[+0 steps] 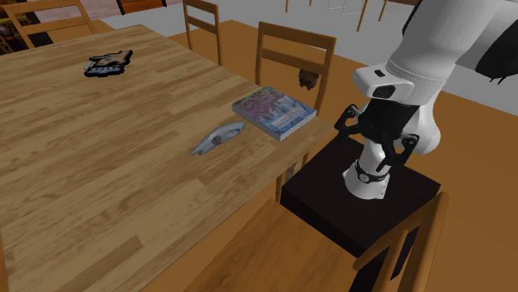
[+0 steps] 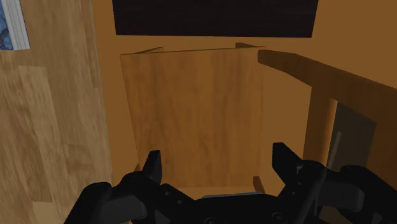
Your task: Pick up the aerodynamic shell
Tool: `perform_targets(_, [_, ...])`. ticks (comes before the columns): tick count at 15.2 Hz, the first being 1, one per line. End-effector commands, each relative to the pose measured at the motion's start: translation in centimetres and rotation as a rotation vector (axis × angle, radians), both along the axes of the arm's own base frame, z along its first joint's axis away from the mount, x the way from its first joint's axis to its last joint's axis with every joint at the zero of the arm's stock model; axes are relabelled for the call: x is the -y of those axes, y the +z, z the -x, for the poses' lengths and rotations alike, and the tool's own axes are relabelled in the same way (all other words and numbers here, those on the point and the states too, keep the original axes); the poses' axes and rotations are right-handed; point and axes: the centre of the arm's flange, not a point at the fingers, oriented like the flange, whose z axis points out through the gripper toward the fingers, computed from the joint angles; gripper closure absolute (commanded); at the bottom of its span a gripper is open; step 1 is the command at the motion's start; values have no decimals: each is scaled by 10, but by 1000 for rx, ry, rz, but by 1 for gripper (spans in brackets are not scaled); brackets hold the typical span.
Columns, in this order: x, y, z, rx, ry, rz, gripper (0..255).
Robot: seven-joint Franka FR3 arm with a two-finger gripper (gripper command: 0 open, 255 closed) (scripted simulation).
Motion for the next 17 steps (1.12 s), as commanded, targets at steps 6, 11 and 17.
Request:
perform_targets(6, [63,-14,-17,-8,-14,-2,0])
perform_targets(11, [125,-28,-34,-17,-29,-4,0])
perform_targets(17, [201,-46,-52,-27,-46,-7,0])
